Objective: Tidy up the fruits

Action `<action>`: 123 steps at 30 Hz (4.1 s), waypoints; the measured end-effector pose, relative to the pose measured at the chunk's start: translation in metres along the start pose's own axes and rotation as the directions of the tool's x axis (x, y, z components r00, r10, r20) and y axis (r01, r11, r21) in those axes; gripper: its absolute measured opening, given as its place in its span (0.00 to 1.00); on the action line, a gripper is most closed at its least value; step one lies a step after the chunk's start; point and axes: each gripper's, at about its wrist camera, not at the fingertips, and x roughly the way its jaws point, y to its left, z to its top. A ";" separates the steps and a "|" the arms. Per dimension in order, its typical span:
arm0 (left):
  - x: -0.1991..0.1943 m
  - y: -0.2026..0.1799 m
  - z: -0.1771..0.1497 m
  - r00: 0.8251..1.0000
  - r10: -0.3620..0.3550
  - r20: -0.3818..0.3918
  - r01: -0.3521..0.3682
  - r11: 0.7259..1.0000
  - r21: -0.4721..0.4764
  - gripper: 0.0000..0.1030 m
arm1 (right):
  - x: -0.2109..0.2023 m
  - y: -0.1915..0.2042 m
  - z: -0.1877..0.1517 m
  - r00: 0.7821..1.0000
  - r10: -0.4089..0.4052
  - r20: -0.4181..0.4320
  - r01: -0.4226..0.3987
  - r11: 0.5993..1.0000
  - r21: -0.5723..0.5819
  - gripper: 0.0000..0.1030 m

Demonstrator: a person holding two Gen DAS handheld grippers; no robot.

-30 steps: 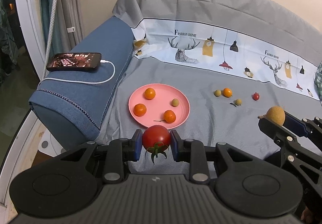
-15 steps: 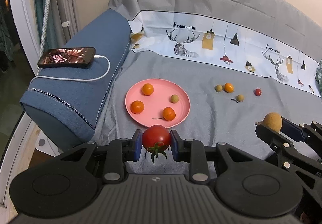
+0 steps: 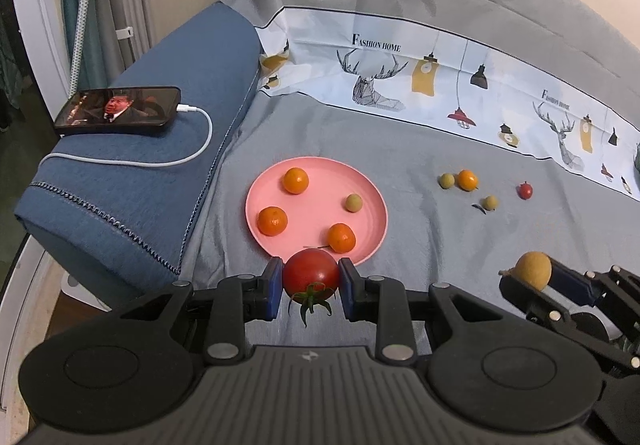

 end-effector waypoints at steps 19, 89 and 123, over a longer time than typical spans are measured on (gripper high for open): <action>0.118 0.010 0.058 0.994 0.050 -0.101 -0.050 0.999 0.004 0.31 | 0.130 -0.006 0.023 0.995 0.037 -0.089 -0.036 0.999 0.017 0.31; -0.045 -0.044 -0.055 0.948 0.223 0.227 -0.256 0.959 0.125 1.00 | -0.047 0.013 0.001 0.996 -0.057 0.061 0.055 0.997 0.045 0.94; -0.033 -0.049 -0.051 0.951 0.230 0.204 -0.265 0.950 0.163 1.00 | -0.042 0.007 -0.001 0.996 -0.081 0.038 0.078 0.994 0.075 0.94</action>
